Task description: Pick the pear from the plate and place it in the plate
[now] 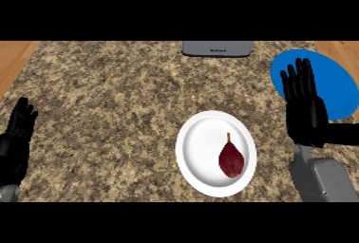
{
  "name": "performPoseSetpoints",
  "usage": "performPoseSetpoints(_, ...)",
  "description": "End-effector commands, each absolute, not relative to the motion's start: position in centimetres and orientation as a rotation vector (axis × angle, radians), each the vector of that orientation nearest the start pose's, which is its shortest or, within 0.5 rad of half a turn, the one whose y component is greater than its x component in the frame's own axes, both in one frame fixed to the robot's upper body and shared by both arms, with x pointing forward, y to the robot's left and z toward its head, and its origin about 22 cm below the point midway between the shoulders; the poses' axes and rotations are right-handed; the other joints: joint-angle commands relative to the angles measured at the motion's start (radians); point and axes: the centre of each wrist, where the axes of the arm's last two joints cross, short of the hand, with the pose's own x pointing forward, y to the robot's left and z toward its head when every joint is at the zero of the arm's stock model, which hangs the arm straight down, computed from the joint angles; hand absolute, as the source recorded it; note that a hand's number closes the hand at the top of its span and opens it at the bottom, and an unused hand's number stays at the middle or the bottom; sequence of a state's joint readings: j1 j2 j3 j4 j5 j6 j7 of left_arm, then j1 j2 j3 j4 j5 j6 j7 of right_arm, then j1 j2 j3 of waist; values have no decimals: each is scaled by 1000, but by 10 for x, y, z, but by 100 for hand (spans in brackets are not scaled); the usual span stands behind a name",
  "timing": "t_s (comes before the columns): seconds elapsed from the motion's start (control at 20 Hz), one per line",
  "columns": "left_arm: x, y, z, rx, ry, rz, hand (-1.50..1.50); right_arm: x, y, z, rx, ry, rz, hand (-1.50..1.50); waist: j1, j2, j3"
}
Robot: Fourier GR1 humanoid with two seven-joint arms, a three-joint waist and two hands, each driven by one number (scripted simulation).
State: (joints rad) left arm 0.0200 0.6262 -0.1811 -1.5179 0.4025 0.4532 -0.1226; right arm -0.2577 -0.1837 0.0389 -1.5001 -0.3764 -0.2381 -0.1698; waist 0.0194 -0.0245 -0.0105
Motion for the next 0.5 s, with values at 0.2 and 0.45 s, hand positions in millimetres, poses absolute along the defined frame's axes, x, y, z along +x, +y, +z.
performPoseSetpoints(0.2,247,311,21,271,-1586,-111,0,325,-143,32,-55,-1486,-88,150,7,40,5)
performPoseSetpoints(0.45,238,293,4,178,-1543,-145,0,302,-146,-21,-582,-1530,-27,-150,-17,32,5)
